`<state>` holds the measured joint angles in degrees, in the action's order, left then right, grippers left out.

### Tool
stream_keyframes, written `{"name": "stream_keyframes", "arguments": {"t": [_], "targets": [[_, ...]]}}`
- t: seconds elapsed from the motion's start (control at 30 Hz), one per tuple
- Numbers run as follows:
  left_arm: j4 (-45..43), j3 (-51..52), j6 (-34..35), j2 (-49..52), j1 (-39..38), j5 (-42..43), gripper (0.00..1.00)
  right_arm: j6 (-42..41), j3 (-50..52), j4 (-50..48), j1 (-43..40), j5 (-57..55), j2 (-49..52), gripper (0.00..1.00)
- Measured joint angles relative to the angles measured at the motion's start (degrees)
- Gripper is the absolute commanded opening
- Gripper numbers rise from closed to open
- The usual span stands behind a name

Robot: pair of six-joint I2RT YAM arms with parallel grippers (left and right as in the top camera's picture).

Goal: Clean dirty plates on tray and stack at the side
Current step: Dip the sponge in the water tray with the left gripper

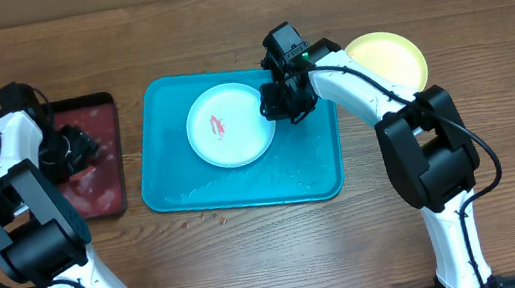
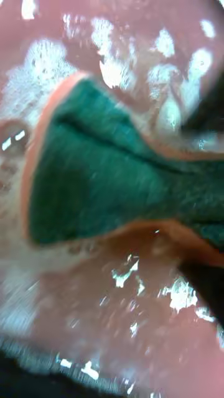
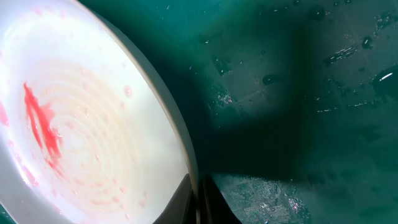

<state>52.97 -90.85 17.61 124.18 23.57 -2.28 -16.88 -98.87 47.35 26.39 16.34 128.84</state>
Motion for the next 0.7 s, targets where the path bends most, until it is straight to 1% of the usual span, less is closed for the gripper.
{"name": "stream_keyframes", "arguments": {"t": [0.07, 0.17, 0.2, 0.23, 0.27, 0.3, 0.43, 0.67, 0.7], "targets": [[0.24, 0.02, 0.00, 0.00, -0.35, 0.20, 0.04, 0.00, 0.00, 0.02, 0.00, 0.02, 0.02, 0.04], [0.22, 0.00, -0.22, 0.00, -0.61, 0.33, 0.04, 0.00, 0.00, 0.00, 0.00, 0.02, 0.00, 0.04], [0.22, 0.00, -0.22, 0.00, -0.61, 0.35, 0.11, -0.02, 0.00, 0.00, 0.00, -0.02, 0.02, 0.04], [0.22, 0.00, -0.22, 0.00, -0.61, 0.35, 0.41, -0.02, 0.00, 0.02, 0.00, 0.00, 0.02, 0.04], [0.22, 0.02, -0.42, 0.00, -0.61, 0.33, 0.87, -0.02, 0.00, 0.02, 0.00, 0.02, 0.02, 0.04], [0.22, 0.02, -0.42, 0.00, -0.61, -0.13, 1.00, -0.02, 0.00, 0.02, 0.00, 0.00, 0.02, 0.04], [-0.50, 0.07, -0.44, 0.00, -0.15, -0.31, 1.00, -0.02, 0.00, -0.04, 0.00, -0.02, 0.02, 0.04], [-4.61, 0.24, -0.44, 0.00, 0.04, -0.15, 1.00, -0.02, 0.00, 0.00, 0.00, 0.00, 0.02, 0.04], [-4.96, 0.28, -0.44, 0.00, 0.04, -0.20, 0.92, 0.00, 0.00, 0.00, 0.00, -0.02, 0.02, 0.04]]}}
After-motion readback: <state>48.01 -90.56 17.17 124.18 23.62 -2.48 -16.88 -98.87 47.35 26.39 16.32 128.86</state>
